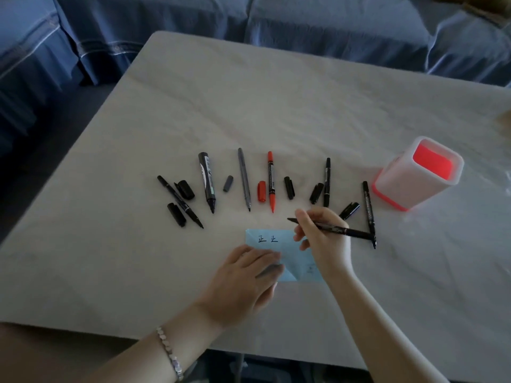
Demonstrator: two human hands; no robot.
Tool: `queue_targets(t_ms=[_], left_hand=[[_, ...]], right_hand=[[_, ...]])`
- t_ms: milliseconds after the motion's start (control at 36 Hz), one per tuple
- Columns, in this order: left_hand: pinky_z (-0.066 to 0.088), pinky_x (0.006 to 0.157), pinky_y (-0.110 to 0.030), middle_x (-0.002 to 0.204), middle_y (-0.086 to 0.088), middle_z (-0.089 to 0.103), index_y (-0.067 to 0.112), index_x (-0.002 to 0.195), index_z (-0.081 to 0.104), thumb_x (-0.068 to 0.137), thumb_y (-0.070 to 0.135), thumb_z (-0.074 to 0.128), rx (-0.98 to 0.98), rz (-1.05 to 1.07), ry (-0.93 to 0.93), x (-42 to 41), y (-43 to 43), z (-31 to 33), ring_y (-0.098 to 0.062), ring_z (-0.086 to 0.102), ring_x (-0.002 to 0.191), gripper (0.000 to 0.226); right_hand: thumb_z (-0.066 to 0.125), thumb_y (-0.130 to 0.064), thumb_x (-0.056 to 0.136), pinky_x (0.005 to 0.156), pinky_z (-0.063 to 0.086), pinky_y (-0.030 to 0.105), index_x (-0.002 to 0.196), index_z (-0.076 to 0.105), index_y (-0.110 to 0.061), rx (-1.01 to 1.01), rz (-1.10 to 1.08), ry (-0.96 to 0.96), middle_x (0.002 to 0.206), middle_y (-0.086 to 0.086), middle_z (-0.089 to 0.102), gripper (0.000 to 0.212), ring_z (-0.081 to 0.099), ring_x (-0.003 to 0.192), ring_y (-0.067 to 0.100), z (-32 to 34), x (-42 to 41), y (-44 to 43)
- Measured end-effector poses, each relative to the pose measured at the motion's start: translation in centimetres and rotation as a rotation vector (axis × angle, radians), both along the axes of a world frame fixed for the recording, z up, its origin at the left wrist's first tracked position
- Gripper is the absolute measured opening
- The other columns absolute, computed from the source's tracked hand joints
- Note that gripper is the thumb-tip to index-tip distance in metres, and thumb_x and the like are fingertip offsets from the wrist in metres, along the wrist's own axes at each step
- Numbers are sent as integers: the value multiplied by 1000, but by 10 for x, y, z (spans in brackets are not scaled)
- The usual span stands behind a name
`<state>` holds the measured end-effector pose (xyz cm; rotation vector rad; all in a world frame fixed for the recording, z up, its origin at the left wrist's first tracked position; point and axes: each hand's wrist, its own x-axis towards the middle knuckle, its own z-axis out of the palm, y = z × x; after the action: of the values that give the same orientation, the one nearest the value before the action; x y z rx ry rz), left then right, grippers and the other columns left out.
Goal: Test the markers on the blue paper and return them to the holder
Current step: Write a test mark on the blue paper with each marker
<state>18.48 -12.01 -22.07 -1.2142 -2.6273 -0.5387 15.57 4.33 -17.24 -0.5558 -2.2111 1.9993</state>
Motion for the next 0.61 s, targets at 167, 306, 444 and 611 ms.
queue_targets(t_ms=[167,306,444,611], left_hand=[[36,93,-27,112,2,69,21,99,72,85,29,49,33,27,-4,-2,2,-3,-13,50,108,27],[32,94,-28,116,0,67,21,103,70,86,30,45,16,26,-34,-3,1,-3,-15,46,111,32],[31,93,-30,115,-1,67,20,104,71,85,30,44,8,35,-56,-3,1,-2,-16,45,111,34],[31,93,-30,117,-3,66,19,105,70,85,30,45,18,38,-79,-2,1,-1,-16,45,111,34]], right_hand=[[71,-22,78,42,37,22,49,42,-12,149,-207,19,35,1,47,42,43,35,15,-20,-6,-8],[64,-11,77,48,31,24,51,40,1,317,-231,20,47,9,41,38,34,46,10,-31,-2,-10],[64,-11,77,47,29,22,51,42,2,398,-258,12,47,7,41,36,34,46,9,-34,-2,-11],[63,-12,76,48,29,26,51,40,1,406,-221,10,49,12,44,36,34,46,10,-35,-3,-11]])
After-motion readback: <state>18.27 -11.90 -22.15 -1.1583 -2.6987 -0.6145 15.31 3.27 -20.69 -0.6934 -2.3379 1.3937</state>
